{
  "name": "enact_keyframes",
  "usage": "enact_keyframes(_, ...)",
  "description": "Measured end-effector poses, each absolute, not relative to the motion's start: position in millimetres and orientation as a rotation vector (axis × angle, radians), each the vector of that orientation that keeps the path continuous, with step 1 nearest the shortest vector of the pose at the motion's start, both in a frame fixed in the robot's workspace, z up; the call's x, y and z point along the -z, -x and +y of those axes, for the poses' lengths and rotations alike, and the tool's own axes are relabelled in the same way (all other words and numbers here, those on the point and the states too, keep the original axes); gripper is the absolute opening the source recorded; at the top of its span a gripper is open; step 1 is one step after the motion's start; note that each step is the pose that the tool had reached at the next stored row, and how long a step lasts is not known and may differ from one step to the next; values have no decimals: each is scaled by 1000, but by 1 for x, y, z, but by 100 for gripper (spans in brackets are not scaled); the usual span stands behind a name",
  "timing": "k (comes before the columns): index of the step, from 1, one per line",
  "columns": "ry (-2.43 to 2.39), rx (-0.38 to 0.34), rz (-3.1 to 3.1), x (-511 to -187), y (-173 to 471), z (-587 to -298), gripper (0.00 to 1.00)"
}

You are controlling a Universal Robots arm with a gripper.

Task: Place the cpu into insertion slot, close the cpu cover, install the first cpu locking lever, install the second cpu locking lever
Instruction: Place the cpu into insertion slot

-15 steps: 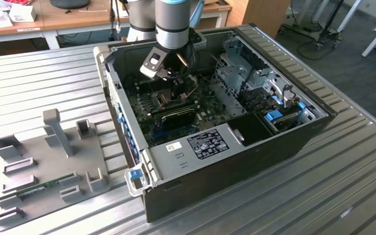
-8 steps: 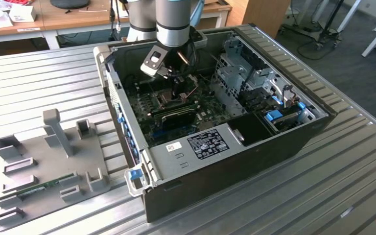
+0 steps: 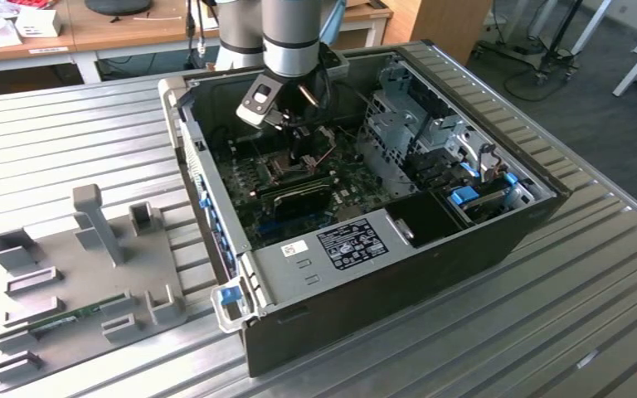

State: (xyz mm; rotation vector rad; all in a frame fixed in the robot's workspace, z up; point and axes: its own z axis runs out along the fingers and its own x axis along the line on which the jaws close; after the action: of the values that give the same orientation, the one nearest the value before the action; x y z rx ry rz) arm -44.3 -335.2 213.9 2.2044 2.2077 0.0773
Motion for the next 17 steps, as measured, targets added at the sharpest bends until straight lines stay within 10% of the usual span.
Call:
enact_keyframes(5,-2204,-77,2208,-214,44,-335,60)
enact_keyframes(17,-2204,-77,2208,-214,44,-334,12)
